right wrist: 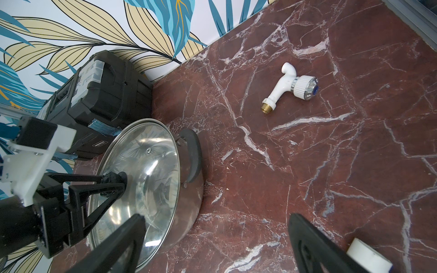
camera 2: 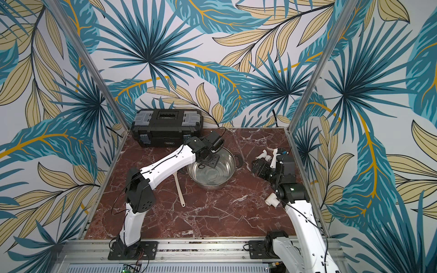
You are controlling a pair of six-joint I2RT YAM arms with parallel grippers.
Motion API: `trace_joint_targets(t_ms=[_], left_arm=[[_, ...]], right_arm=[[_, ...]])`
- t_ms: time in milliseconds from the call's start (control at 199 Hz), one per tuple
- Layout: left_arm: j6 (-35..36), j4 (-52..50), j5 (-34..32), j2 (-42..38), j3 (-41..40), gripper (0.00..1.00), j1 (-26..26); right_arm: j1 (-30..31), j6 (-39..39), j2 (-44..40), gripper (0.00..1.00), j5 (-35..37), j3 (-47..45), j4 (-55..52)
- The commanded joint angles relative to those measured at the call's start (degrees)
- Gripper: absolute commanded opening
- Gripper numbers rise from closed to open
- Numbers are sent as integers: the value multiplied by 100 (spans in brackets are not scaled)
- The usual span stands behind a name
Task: Stir the soup with a spoon
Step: Pick up the lid from the pan.
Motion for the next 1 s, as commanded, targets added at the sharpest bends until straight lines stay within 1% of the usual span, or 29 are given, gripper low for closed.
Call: trace_joint_targets(t_ms=[0, 196, 351, 482, 577, 653, 743, 838, 999], left_arm=[[1, 7, 13, 108, 203, 58, 0], [23, 146, 156, 110, 151, 55, 5], [8, 201, 245, 128, 134, 48, 2], [-16, 149, 252, 116, 107, 38, 4], [-13, 122, 176, 38, 107, 29, 4], [5, 128, 61, -128, 146, 22, 5], [74, 89, -145, -375, 282, 11, 18], [133, 116, -339, -692, 429, 1, 73], [208, 219, -494, -1323, 444, 0, 282]], right_arm=[[23, -36, -106, 99, 5, -25, -5], [23, -28, -106, 99, -27, -34, 12], [28, -40, -116, 99, -17, -43, -5], [24, -53, -157, 99, 5, -45, -23], [24, -71, -186, 99, 25, -43, -30], [24, -84, -194, 99, 18, -17, -41], [25, -94, -196, 100, 3, 23, -58], [24, -104, -196, 100, -7, 78, -58], [24, -85, -154, 99, -87, 194, -37]])
